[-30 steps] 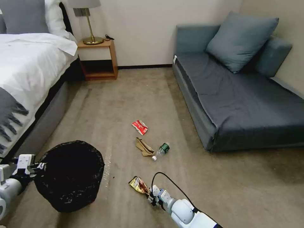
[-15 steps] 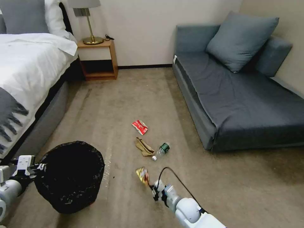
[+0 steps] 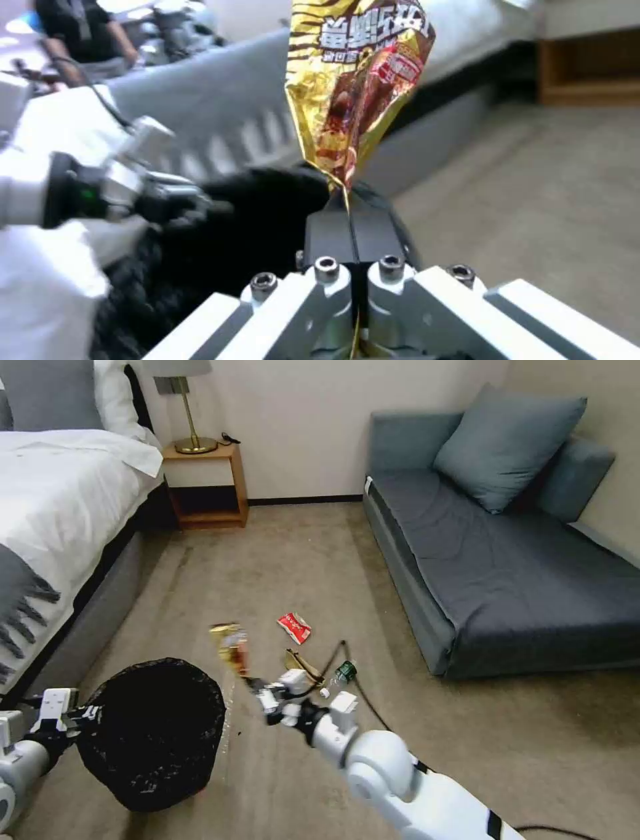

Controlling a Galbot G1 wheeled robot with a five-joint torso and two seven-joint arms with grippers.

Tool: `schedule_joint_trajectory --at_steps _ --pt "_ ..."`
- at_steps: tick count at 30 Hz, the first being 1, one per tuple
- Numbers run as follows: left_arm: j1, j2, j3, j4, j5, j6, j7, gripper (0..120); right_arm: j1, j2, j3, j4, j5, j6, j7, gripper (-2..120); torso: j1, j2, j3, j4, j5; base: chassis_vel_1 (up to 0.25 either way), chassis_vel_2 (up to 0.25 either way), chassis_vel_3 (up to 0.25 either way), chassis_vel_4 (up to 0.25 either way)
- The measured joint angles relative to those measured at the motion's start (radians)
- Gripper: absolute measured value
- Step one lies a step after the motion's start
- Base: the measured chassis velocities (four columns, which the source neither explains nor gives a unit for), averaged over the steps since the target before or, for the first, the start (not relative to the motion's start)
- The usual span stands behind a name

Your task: Pick up the trash bin, then pick up the garbage on the floor and place it into the trash bin.

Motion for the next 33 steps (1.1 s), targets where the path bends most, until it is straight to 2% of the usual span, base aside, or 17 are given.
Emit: schedule_joint_trajectory --at_steps 3,5,9,15,19,20,23,25,27,28,31,32,33 --pt "0.015 -0.022 -0.004 -0.021 0.000 0.000 0.001 5 0.084 0.067 -0.092 -0.068 -0.009 -0.004 0.022 0 0.000 0.000 0.000 0.0002 -0.0001 0.000 0.000 0.000 0.000" --pt "0.015 -0.026 -0.003 -0.025 0.000 0.001 0.001 5 0.105 0.092 -0.114 -0.094 -0.017 -0.007 0.032 0 0.000 0.000 0.000 0.0002 -0.0001 0.000 0.000 0.000 0.000" --pt "0.012 -0.036 0.010 -0.035 0.004 0.003 0.001 5 0.174 0.190 -0.194 -0.220 -0.044 -0.013 0.063 0 0.000 0.000 0.000 0.0002 -0.0002 0.000 0.000 0.000 0.000" --pt "0.007 -0.042 0.021 -0.037 0.008 0.004 0.001 5 0.177 0.244 -0.213 -0.283 -0.065 -0.014 0.076 0 0.000 0.000 0.000 0.0002 -0.0003 0.000 0.000 0.000 0.000" --pt "0.005 -0.045 0.024 -0.037 0.010 0.004 0.001 5 0.152 0.245 -0.207 -0.295 -0.076 -0.009 0.078 17 0.000 0.000 0.000 -0.0001 -0.0003 0.000 0.000 0.000 0.000" --pt "0.005 -0.045 0.024 -0.037 0.010 0.004 0.001 5 0.152 0.245 -0.207 -0.295 -0.076 -0.009 0.078 17 0.000 0.000 0.000 -0.0001 -0.0003 0.000 0.000 0.000 0.000" --pt "0.006 -0.044 0.025 -0.037 0.009 0.002 0.004 5 0.136 0.224 -0.201 -0.286 -0.082 -0.003 0.081 32 0.000 0.000 0.000 -0.0001 -0.0002 0.000 0.000 0.000 0.000" --pt "0.006 -0.044 0.025 -0.037 0.008 0.001 0.004 5 0.130 0.218 -0.198 -0.282 -0.083 -0.001 0.082 35 0.000 0.000 0.000 -0.0001 -0.0002 0.000 0.000 0.000 0.000" --pt "0.007 -0.046 0.026 -0.037 0.006 0.001 0.005 5 0.113 0.206 -0.185 -0.273 -0.084 0.003 0.084 45 0.000 0.000 0.000 -0.0001 -0.0002 0.000 0.000 0.000 0.000" --pt "0.007 -0.046 0.026 -0.037 0.006 0.001 0.005 5 0.113 0.206 -0.185 -0.273 -0.084 0.003 0.084 45 0.000 0.000 0.000 -0.0001 -0.0002 0.000 0.000 0.000 0.000" --pt "0.002 -0.045 0.031 -0.034 0.004 0.001 0.005 5 0.076 0.193 -0.163 -0.257 -0.096 0.018 0.098 60 0.000 0.000 0.000 0.0000 -0.0001 0.000 0.000 0.000 0.000" --pt "0.002 -0.045 0.031 -0.034 0.004 0.001 0.005 5 0.076 0.193 -0.163 -0.257 -0.096 0.018 0.098 60 0.000 0.000 0.000 0.0000 -0.0001 0.000 0.000 0.000 0.000" --pt "0.000 -0.041 0.033 -0.029 0.002 0.000 0.005 5 0.061 0.190 -0.155 -0.253 -0.111 0.024 0.104 65 0.000 0.000 0.000 0.0000 0.0000 0.000 0.000 0.000 0.000"
